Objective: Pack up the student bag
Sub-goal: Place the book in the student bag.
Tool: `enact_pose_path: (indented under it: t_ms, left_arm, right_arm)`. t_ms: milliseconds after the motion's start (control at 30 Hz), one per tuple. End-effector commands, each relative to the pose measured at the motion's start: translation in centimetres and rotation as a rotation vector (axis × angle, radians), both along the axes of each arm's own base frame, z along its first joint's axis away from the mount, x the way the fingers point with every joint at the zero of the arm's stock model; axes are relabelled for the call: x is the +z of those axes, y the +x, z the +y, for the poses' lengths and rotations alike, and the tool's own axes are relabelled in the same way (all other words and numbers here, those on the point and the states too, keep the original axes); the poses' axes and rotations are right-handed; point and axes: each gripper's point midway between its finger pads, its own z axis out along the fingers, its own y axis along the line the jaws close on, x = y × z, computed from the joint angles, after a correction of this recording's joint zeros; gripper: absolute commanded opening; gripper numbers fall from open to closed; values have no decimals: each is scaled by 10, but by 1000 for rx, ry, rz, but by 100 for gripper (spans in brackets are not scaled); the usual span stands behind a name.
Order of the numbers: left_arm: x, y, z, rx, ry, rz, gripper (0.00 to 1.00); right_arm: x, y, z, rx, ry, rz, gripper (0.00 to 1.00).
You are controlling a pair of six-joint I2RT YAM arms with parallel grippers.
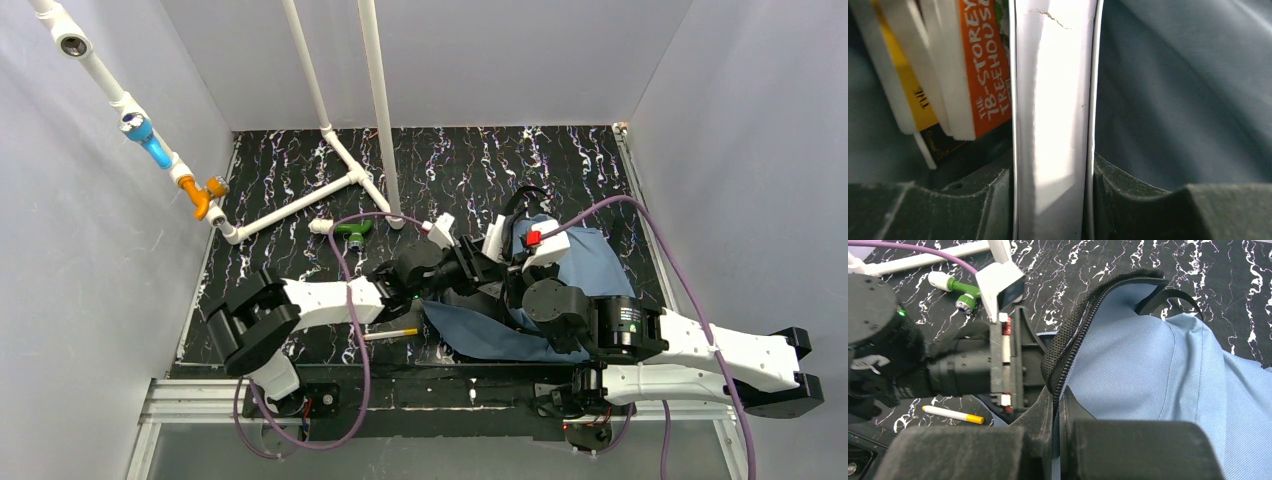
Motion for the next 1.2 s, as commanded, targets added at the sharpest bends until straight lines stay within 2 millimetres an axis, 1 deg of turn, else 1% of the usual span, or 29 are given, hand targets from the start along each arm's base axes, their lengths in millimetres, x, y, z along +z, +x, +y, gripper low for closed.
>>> enact_pose_path:
  t_ms: [0, 33, 67, 100, 133, 167, 200, 267, 367, 533, 600, 700, 767, 800, 900, 933, 967, 1000, 1100, 1167]
  left_arm:
    - [27, 6, -29, -4, -60, -106, 45]
    - [25, 3, -30, -14, -54, -109, 53]
    - [19, 2, -25, -7, -40, -108, 62]
    - [15, 1, -17, 7, -23, -112, 73]
    - [15, -2, -5, 24, -13, -120, 86]
    - [2, -5, 8, 28, 35, -113, 94]
    - [-2, -7, 16, 27, 61, -113, 95]
    - [-3, -14, 27, -2, 97, -117, 98]
    - [-9, -27, 37, -72, 180, -119, 98]
    - [-15, -28, 61, -89, 332, -130, 98]
    - [-17, -29, 59, -114, 353, -127, 97]
    - [-22, -32, 40, -186, 347, -88, 89]
    - [-20, -30, 20, -223, 339, -82, 83]
    - [-18, -28, 4, -241, 334, -87, 82]
    - [0, -35, -37, -328, 287, -129, 79]
    - [6, -36, -43, -344, 276, -145, 80]
    - [7, -34, -44, -333, 280, -152, 81]
    - [5, -32, -38, -308, 293, -156, 84]
    - [-8, -28, -8, -245, 344, -160, 96]
    - [-8, -30, 7, -249, 343, -151, 98]
  right_arm:
    - [41, 2, 0, -32, 183, -23, 1]
    - [42, 2, -2, -35, 182, -24, 1]
    - [43, 2, -4, -38, 181, -25, 1]
    - [44, 2, -6, -42, 181, -27, 1]
    - [45, 2, -8, -43, 182, -27, 1]
    - [45, 2, -10, -46, 183, -29, 1]
    - [45, 2, -10, -46, 181, -29, 1]
    - [43, 2, -12, -48, 180, -29, 1]
    - [42, 2, -12, -47, 177, -27, 1]
    - [41, 1, -13, -46, 173, -22, 1]
    - [42, 1, -14, -47, 176, -21, 1]
    - [42, 1, -15, -49, 179, -22, 1]
    - [42, 1, -14, -46, 180, -23, 1]
    - [43, 1, -13, -45, 182, -23, 1]
    - [43, 1, -9, -36, 181, -23, 1]
    - [44, 1, -8, -36, 178, -24, 1]
    - [45, 1, -8, -36, 180, -24, 1]
    - [46, 1, -8, -35, 182, -25, 1]
    - [45, 1, -10, -36, 183, -27, 1]
    - [42, 1, -12, -38, 178, -27, 1]
